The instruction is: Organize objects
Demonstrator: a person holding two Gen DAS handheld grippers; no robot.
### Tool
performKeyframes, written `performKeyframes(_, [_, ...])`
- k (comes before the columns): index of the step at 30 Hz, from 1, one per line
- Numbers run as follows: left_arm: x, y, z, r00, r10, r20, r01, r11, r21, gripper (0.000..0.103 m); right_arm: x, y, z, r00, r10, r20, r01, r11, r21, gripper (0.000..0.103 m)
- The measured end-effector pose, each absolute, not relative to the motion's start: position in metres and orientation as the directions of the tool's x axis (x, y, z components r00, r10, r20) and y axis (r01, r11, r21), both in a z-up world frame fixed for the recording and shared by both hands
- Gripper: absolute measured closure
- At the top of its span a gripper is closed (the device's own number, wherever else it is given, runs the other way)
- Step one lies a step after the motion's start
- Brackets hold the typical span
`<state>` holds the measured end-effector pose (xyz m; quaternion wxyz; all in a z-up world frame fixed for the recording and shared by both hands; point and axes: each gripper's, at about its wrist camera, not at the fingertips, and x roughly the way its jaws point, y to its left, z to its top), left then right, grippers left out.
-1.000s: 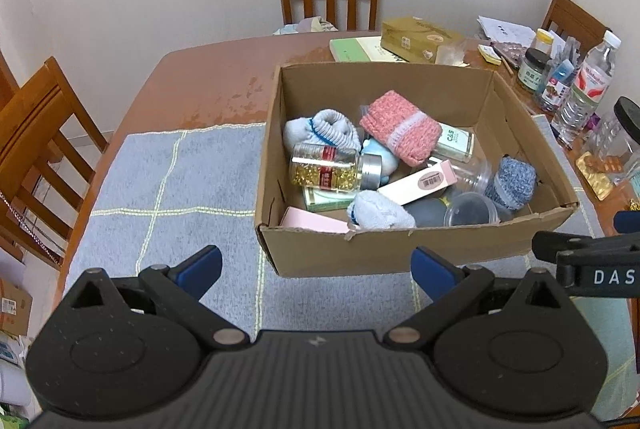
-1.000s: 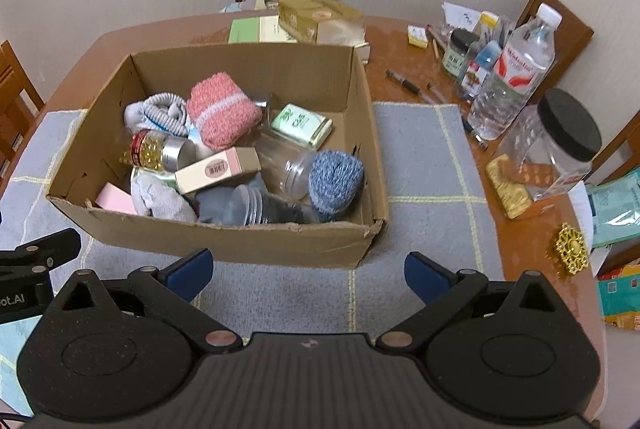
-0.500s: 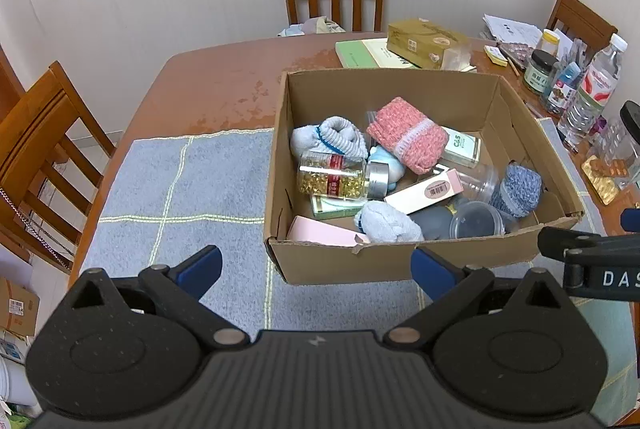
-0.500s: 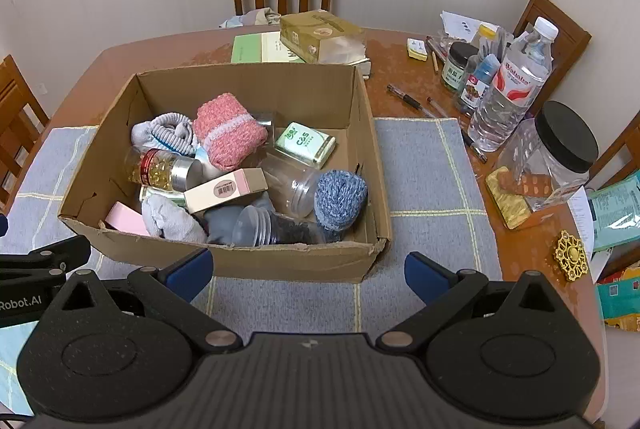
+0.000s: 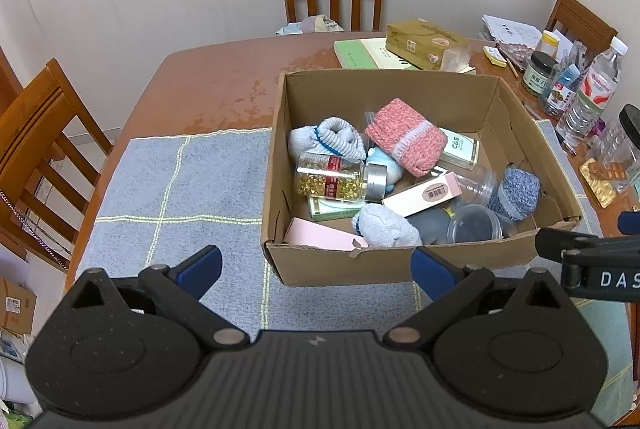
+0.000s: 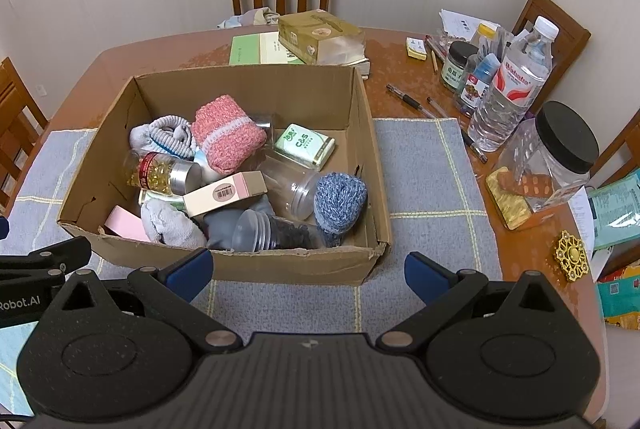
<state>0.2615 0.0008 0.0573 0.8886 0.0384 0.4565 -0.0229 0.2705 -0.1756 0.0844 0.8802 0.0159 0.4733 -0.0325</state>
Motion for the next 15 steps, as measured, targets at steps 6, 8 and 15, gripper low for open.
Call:
performKeyframes(6, [0.2619,0.0002,0.0568,0.576,-0.001,-0.818,0.075,0.996,0.051,0.003,0.2706,-0.1759,0.0845,0.549,-0.041,-0.835,0.073,0.997,-0.001,0.000])
performKeyframes(8, [0.2622,-0.0004,0.0573,0.574,0.000,-0.819,0.075,0.996,0.053,0.003,0.2707,-0.1759,0.0846,0.549,-0.042,-0.835,0.074,0.997,-0.001,0.000])
performKeyframes(15, [0.2622,-0.0020,0.0584,0.571,-0.004,-0.821,0.079,0.996,0.050,0.003,0.2709,-0.1791,0.0829,0.542,-0.032,-0.840,0.088,0.996,0.019,0.000])
